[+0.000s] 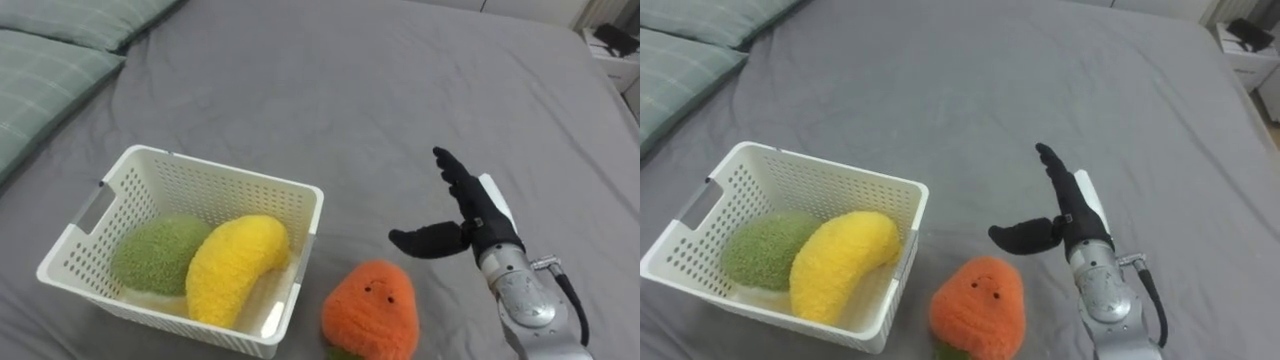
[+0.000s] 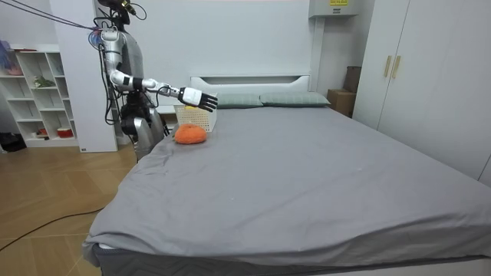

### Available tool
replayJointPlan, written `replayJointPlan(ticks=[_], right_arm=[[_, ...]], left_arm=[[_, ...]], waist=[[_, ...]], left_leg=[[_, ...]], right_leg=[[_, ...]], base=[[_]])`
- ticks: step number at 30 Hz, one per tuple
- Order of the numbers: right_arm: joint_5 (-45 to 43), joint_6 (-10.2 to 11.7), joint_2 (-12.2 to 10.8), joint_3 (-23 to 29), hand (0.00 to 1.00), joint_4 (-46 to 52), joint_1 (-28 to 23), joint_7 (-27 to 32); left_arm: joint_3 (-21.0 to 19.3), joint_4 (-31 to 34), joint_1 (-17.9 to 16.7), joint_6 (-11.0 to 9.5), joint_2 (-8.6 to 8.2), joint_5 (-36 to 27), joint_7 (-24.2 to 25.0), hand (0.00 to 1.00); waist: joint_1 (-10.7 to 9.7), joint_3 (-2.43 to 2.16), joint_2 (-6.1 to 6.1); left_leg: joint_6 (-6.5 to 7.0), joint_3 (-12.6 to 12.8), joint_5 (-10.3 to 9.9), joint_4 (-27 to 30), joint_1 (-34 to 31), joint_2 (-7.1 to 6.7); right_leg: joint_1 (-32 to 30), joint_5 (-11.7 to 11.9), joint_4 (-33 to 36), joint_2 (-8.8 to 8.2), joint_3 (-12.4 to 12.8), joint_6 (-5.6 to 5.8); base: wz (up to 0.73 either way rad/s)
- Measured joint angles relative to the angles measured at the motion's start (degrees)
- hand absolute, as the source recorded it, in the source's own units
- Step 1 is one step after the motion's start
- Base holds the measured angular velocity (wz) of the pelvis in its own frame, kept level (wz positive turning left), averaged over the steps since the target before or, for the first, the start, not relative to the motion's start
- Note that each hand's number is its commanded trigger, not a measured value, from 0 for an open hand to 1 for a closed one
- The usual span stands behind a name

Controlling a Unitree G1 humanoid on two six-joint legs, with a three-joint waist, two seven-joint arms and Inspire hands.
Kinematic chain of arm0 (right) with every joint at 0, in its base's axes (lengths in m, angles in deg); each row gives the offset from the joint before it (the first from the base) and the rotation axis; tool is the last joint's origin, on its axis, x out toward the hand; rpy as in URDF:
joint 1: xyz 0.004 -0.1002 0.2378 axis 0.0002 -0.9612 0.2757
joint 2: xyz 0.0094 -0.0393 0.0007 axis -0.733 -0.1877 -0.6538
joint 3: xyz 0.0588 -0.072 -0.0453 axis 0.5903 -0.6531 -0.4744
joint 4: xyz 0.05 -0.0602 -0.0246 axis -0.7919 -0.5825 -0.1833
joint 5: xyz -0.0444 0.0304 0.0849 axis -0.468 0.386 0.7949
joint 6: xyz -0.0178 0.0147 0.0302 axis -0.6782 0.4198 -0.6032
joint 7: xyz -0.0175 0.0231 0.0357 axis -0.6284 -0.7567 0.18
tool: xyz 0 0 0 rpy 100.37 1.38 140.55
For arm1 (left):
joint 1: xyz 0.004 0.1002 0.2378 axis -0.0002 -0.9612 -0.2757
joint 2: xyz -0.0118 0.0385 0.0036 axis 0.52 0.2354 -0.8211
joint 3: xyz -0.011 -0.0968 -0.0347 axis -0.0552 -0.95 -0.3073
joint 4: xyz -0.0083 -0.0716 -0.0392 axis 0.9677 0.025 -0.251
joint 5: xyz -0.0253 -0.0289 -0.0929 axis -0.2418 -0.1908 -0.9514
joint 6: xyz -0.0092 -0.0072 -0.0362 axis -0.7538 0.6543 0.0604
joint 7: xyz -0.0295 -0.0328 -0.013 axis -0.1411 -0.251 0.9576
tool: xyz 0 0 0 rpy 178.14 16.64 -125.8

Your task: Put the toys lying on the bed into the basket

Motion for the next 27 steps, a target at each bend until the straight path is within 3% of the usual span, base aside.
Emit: replayJointPlan(ticks=[5,9,13,17,22,27], right_arm=[[-0.24,0.00,0.00,-0.06,0.00,-2.09,-0.95,-0.85],[-1.24,2.02,-0.16,-0.16,0.00,-9.00,-0.93,-1.22],[-3.14,1.96,-0.19,-0.18,0.00,-13.39,-0.94,-1.88],[-8.39,2.00,-0.37,-0.18,0.00,-15.17,-0.91,-3.01],[-8.84,2.00,-0.69,-1.74,0.00,-15.34,-0.91,-4.85],[-9.75,1.96,-2.53,-2.54,0.00,-17.30,-0.88,-8.63]], left_arm=[[0.32,0.15,0.03,-0.09,0.03,0.03,0.04,0.00],[0.35,-0.09,0.06,-0.37,0.10,-0.07,-0.02,0.00],[1.13,-0.78,0.04,-0.52,0.07,-1.31,-0.06,0.00],[1.31,-0.52,-0.06,-0.53,-0.05,-2.14,0.00,0.00],[1.57,0.92,-1.23,-0.67,-0.07,-2.11,0.15,0.00],[1.58,0.93,-1.91,-1.05,0.00,-2.12,0.80,0.00]], waist=[[-0.15,-0.02,0.01],[-0.11,-0.07,0.01],[-0.07,0.20,0.53],[0.09,0.18,0.69],[0.27,0.12,0.58],[0.62,0.03,0.51]], left_leg=[[0.08,0.33,-0.26,0.12,-0.11,0.03],[0.20,0.58,-0.45,0.35,0.05,0.03],[0.42,0.63,-0.60,0.43,-0.33,-0.09],[0.48,0.53,-0.93,0.95,-0.83,-0.06],[0.49,0.25,-0.93,0.92,-0.98,-0.09],[0.49,-0.85,-0.92,1.28,-2.07,-0.22]], right_leg=[[0.02,0.02,0.05,0.05,0.46,0.04],[0.22,0.11,0.04,0.07,0.75,0.19],[-0.05,0.23,0.02,-0.04,0.83,0.38],[-0.11,0.25,-0.12,-0.03,0.60,0.42],[-0.16,0.26,-0.26,-0.08,-0.24,0.44],[-0.74,0.26,-0.32,-0.15,-0.97,0.44]], base=[[-0.04],[-0.03],[0.00],[0.00],[0.03],[0.10]])
